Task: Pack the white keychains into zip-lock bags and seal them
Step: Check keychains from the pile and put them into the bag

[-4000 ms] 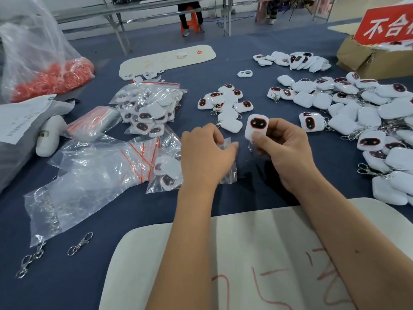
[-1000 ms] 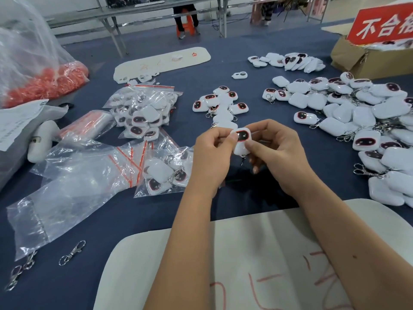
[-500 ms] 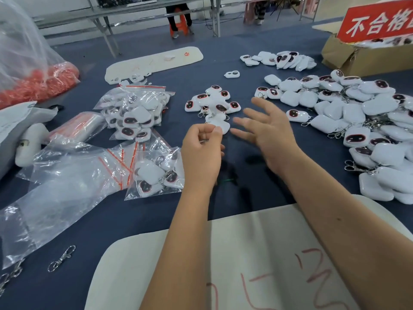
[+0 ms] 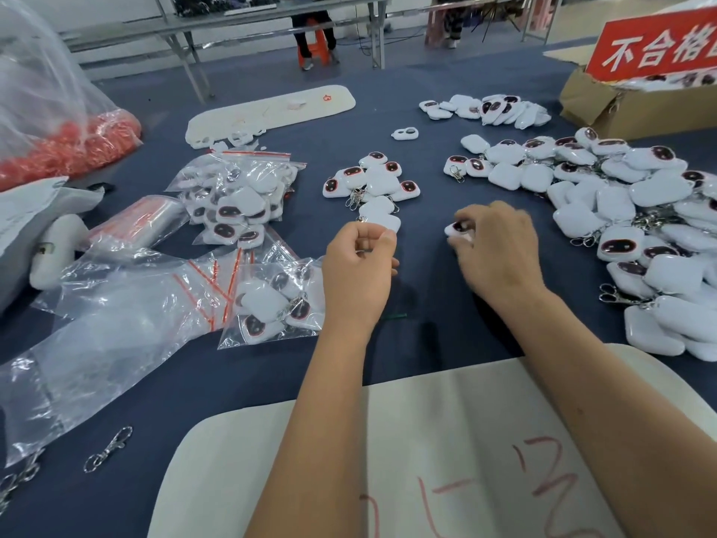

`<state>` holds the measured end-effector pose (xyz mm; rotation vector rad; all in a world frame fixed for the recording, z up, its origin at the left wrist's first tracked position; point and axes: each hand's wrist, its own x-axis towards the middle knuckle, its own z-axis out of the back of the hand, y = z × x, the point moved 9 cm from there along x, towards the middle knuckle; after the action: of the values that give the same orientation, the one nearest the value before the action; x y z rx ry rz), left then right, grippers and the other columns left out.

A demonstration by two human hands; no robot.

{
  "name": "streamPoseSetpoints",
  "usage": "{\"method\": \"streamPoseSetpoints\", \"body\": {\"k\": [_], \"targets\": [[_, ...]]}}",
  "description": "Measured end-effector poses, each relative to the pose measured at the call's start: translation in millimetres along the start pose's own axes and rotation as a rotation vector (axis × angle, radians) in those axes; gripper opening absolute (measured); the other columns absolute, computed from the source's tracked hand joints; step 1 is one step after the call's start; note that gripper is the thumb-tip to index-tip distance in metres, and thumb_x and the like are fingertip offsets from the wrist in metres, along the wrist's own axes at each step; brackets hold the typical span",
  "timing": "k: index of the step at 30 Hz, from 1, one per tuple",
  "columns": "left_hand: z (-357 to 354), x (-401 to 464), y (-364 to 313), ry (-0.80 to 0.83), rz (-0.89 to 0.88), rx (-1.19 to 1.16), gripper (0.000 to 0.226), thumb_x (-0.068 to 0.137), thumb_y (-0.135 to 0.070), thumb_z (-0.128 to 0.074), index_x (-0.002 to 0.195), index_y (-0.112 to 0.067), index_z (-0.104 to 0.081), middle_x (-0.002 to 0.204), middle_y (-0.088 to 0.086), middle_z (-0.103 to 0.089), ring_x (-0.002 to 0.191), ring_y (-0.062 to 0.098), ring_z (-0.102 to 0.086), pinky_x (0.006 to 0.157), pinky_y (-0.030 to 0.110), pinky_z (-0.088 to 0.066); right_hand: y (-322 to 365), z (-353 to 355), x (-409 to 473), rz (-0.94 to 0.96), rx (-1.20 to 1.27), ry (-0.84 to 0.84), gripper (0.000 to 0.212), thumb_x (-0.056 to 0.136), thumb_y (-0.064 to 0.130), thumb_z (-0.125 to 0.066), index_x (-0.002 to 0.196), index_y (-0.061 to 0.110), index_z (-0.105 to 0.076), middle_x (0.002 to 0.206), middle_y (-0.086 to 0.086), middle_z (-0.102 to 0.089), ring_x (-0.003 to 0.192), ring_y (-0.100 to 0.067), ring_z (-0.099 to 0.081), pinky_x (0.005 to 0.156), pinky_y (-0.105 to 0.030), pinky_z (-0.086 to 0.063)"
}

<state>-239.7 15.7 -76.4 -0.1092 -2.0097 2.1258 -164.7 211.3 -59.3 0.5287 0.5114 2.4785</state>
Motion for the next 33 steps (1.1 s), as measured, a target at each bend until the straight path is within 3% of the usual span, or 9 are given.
{"method": "streamPoseSetpoints", "body": {"k": [2,5,9,13,16,19,24,28,33], "targets": [[-1,0,1,0.017,0.025,-0.019,0.008,0.097,-0.014,-0.064,0.093,-0.011,-0.070,0.078,-0.003,-0.070,0.060,0.007,-0.066,0.066,0.029,-0.058,12,-5,-13,-0.011,0.279,0.044,0.049,0.099,0.030,-0.071,0.144,0.014,-0.060,0.118,-0.007,-0.069,0.112,-0.026,-0.059,0.103,-0.037,-0.043],[-8,-2,2,0.112,0.059,0.000,0.018,0.097,-0.019,-0.063,0.092,-0.007,-0.075,0.085,0.008,-0.077,0.073,0.016,-0.071,0.087,0.046,-0.062,37,-13,-33,0.086,0.420,0.095,0.054,0.096,0.026,-0.074,0.146,0.017,-0.057,0.114,-0.004,-0.061,0.104,-0.018,-0.056,0.087,-0.021,-0.038],[-12,-8,-3,0.189,0.004,0.101,0.013,0.095,-0.022,-0.070,0.097,-0.013,-0.079,0.091,-0.001,-0.080,0.093,0.020,-0.075,0.094,0.051,-0.058,56,-9,-48,0.186,0.563,0.020,0.024,0.090,0.013,-0.076,0.110,0.025,-0.076,0.099,-0.003,-0.059,0.093,-0.014,-0.059,0.075,-0.010,-0.042],[-7,-8,-4,0.144,0.010,0.027,0.010,0.094,-0.014,-0.073,0.100,-0.011,-0.080,0.092,0.003,-0.080,0.089,0.024,-0.076,0.090,0.050,-0.060,47,-9,-47,0.131,0.714,0.025,0.033,0.083,0.013,-0.082,0.112,0.030,-0.078,0.104,0.004,-0.068,0.095,-0.008,-0.067,0.081,-0.019,-0.053],[-2,-6,-1,0.085,0.033,-0.043,0.017,0.087,-0.019,-0.082,0.102,-0.016,-0.076,0.083,0.005,-0.078,0.077,0.018,-0.075,0.086,0.041,-0.062,41,-15,-44,0.081,0.804,0.074,0.040,0.082,0.012,-0.085,0.119,0.026,-0.076,0.109,0.008,-0.072,0.101,-0.009,-0.071,0.089,-0.030,-0.059],[-1,-4,3,0.093,0.061,-0.072,0.029,0.077,-0.032,-0.084,0.100,-0.018,-0.075,0.081,0.004,-0.078,0.084,0.021,-0.077,0.090,0.044,-0.061,36,-16,-43,0.050,0.890,0.067,0.037,0.083,0.011,-0.086,0.115,0.024,-0.076,0.104,0.008,-0.078,0.098,-0.013,-0.075,0.092,-0.042,-0.062],[-10,-3,8,0.183,0.113,-0.078,0.019,0.077,-0.035,-0.078,0.081,-0.017,-0.080,0.073,0.005,-0.075,0.070,0.018,-0.069,0.083,0.044,-0.060,33,-16,-43,0.042,0.982,0.046,0.039,0.081,0.007,-0.088,0.112,0.028,-0.075,0.100,0.010,-0.079,0.094,-0.011,-0.076,0.088,-0.037,-0.064],[-3,-1,7,0.119,0.051,-0.006,0.014,0.095,-0.021,-0.071,0.089,-0.011,-0.078,0.084,0.011,-0.077,0.075,0.020,-0.069,0.078,0.047,-0.060,41,-17,-45,0.092,1.041,0.109,0.041,0.087,0.003,-0.075,0.117,0.030,-0.075,0.105,0.012,-0.080,0.100,-0.010,-0.076,0.093,-0.035,-0.062],[-1,-2,-1,0.071,-0.014,0.132,0.018,0.100,-0.023,-0.066,0.095,-0.009,-0.073,0.090,0.008,-0.076,0.089,0.031,-0.072,0.089,0.052,-0.057,41,-19,-43,0.101,1.025,0.111,0.040,0.092,-0.002,-0.069,0.125,0.019,-0.075,0.106,0.008,-0.080,0.099,-0.010,-0.076,0.089,-0.030,-0.061]]}}
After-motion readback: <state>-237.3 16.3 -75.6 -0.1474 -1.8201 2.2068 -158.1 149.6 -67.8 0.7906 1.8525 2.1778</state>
